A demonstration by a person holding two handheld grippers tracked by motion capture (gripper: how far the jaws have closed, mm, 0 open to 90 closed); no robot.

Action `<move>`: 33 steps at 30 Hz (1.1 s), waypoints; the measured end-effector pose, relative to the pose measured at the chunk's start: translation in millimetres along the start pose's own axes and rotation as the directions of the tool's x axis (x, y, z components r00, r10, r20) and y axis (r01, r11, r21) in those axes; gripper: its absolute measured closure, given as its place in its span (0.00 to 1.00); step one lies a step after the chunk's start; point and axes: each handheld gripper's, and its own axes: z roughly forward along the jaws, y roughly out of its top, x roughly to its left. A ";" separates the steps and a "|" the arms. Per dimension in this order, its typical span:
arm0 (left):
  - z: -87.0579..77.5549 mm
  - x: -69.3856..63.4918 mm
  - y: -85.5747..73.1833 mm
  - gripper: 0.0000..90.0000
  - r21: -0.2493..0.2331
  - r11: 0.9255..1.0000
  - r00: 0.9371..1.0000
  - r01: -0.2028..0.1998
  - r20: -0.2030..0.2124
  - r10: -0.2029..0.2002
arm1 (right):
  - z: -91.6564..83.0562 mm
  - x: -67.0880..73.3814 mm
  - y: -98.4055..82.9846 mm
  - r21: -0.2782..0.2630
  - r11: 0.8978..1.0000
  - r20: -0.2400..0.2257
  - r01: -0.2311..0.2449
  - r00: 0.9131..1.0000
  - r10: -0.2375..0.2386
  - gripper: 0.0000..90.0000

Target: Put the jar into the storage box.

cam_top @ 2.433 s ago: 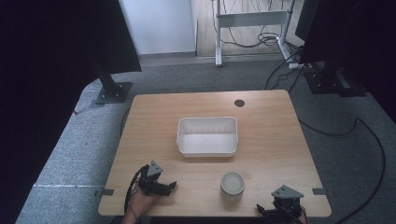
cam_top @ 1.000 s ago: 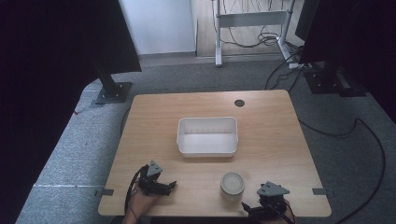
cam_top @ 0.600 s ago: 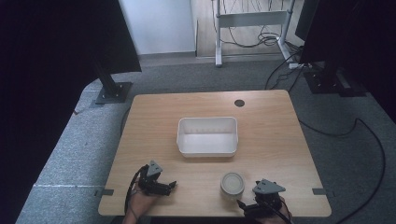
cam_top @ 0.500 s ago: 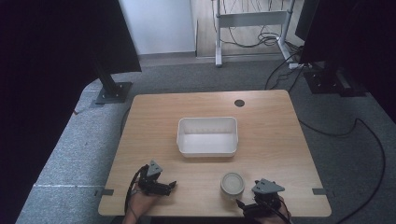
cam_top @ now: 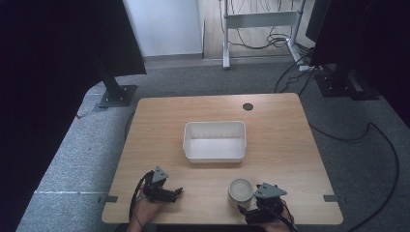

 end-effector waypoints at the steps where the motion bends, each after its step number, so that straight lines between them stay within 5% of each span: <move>1: 0.0 0.0 0.0 0.01 0.000 1.000 1.000 0.000 0.000 0.000 | 0.5 0.2 0.6 0.000 1.000 0.000 0.002 1.000 -0.002 0.00; 33: 0.0 -0.3 0.0 0.01 0.000 1.000 1.000 0.002 -0.002 -0.002 | 24.1 8.3 16.6 0.020 1.000 -0.008 -0.002 1.000 0.002 0.09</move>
